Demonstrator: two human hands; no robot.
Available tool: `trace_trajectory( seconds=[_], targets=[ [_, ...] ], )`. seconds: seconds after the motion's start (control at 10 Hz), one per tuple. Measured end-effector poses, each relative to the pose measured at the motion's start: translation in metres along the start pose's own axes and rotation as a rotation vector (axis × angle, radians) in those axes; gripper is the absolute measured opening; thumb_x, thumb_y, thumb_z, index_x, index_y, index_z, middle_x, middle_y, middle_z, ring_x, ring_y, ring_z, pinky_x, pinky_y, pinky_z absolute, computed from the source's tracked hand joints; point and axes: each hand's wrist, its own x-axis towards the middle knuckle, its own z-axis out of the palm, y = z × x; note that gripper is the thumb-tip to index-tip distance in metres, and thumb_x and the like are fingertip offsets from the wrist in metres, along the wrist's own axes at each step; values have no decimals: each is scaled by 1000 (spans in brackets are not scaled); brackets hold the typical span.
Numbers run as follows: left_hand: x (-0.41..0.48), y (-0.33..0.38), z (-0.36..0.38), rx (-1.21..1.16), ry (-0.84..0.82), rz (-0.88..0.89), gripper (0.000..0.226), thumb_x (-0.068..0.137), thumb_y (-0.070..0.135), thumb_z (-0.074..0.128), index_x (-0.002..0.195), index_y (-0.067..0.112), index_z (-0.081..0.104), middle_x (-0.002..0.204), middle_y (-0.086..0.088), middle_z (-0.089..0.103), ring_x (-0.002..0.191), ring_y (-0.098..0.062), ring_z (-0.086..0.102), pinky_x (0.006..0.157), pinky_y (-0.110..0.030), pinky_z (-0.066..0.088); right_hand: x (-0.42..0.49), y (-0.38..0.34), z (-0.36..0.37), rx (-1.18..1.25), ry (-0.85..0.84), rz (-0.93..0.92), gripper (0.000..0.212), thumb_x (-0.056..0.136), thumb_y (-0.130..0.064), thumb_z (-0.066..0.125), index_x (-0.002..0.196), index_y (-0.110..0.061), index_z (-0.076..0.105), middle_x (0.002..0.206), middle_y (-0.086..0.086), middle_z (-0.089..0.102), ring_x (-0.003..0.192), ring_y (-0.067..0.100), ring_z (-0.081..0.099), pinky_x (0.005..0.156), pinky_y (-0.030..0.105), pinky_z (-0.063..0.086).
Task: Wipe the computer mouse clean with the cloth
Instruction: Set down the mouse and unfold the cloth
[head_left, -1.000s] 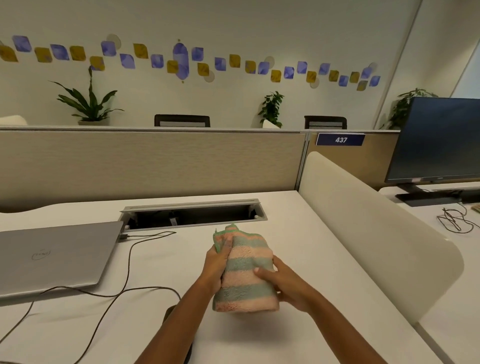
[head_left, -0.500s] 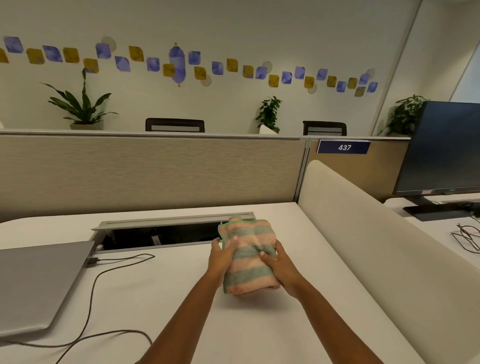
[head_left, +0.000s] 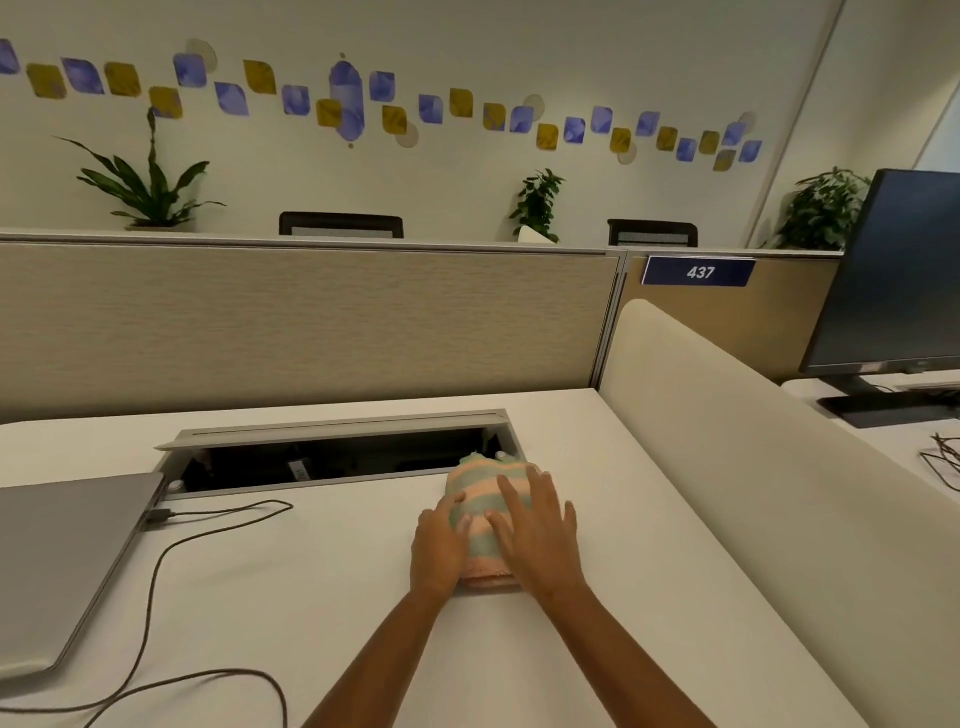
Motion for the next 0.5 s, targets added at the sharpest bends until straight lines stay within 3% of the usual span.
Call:
trace_trajectory(
  seconds=[0.1,0.2,0.3,0.4,0.5],
  targets=[
    [-4,0,0,184,11,-17,40,95,34,37,130,14,41,120,-13,50,104,-23,55,86,-28,48,9,-1,24,-24,-36,-3,62,91,-56,-5,117,-30,46,107,5,71,92,27,70,65,50,56],
    [-7,-1,-7,401,16,32,43,95,38,35,133,18,37,123,-9,46,108,-19,53,87,-25,47,11,7,41,-23,-62,8,60,91,-58,-3,118,-33,44,106,3,72,91,25,70,64,49,57],
    [-14,-4,-15,539,6,90,42,96,36,33,134,18,37,126,-7,45,111,-16,49,87,-23,46,8,5,33,-24,-81,-28,95,76,-70,-20,134,-27,42,134,12,55,120,37,53,89,64,42],
    [-25,-8,-24,620,23,127,40,97,35,30,133,20,39,126,-5,46,110,-15,48,86,-22,43,3,3,24,-54,-108,-55,125,44,-74,-39,145,-31,19,154,8,21,141,33,18,110,61,16],
    [-40,-15,-36,674,54,161,40,98,35,27,134,21,39,126,-4,47,110,-15,48,88,-23,42,-17,-1,22,-57,0,-44,107,66,-71,-30,137,-27,37,140,15,45,129,35,43,99,64,33]
  ],
)
